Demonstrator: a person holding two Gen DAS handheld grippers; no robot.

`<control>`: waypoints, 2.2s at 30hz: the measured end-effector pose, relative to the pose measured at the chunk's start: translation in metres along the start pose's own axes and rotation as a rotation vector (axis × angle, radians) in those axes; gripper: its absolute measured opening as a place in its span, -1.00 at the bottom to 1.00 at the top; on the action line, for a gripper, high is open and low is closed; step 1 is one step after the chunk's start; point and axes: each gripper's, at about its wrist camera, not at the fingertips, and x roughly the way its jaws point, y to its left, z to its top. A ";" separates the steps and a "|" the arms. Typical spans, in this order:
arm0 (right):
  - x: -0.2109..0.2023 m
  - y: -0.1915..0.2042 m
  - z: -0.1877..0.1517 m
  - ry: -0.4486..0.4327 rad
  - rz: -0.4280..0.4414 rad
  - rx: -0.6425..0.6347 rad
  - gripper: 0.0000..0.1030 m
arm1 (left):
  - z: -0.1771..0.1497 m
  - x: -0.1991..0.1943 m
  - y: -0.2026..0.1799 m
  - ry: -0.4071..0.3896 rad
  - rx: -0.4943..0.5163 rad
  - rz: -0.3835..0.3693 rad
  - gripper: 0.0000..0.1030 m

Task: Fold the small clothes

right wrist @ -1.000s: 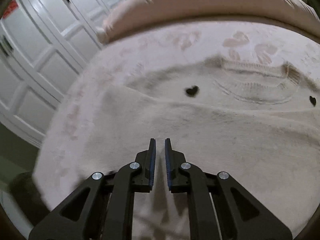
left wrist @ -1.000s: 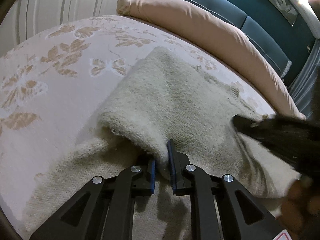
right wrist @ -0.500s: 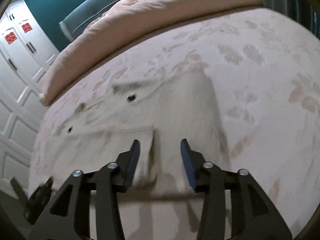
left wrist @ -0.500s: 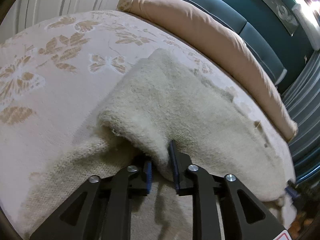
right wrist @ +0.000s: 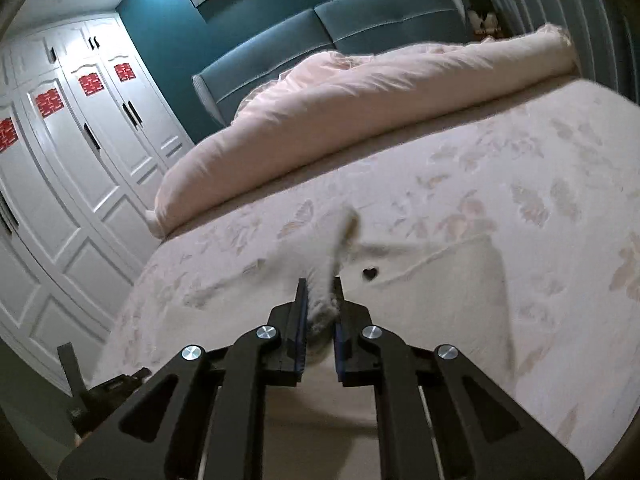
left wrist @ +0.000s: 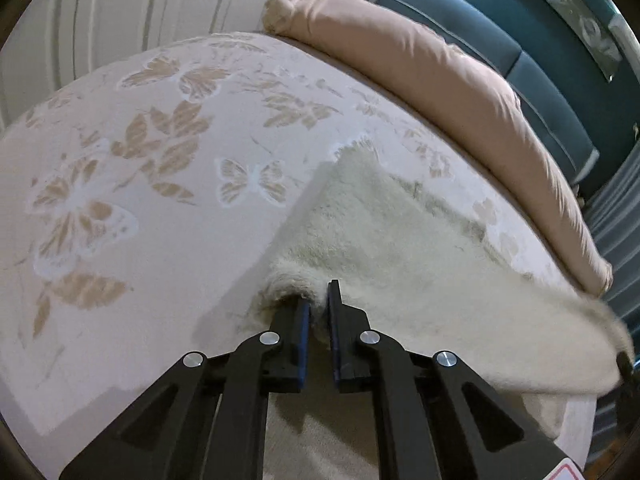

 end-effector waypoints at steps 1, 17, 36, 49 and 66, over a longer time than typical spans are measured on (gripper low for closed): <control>0.020 -0.007 -0.007 0.071 -0.058 -0.023 -0.81 | -0.002 0.005 -0.001 0.013 0.009 0.016 -0.88; -0.017 -0.032 -0.053 0.177 -0.213 -0.032 -0.32 | -0.026 -0.029 0.006 0.051 0.137 0.048 -0.56; -0.216 -0.079 -0.247 0.362 -0.226 0.185 0.33 | -0.173 -0.170 0.136 0.264 0.048 -0.021 0.35; -0.172 -0.046 -0.233 0.365 -0.149 0.227 0.02 | -0.161 -0.155 0.103 0.321 0.037 -0.155 -0.84; -0.292 -0.005 -0.250 0.437 -0.167 -0.098 -0.89 | -0.191 -0.288 0.127 0.306 0.240 -0.160 -0.92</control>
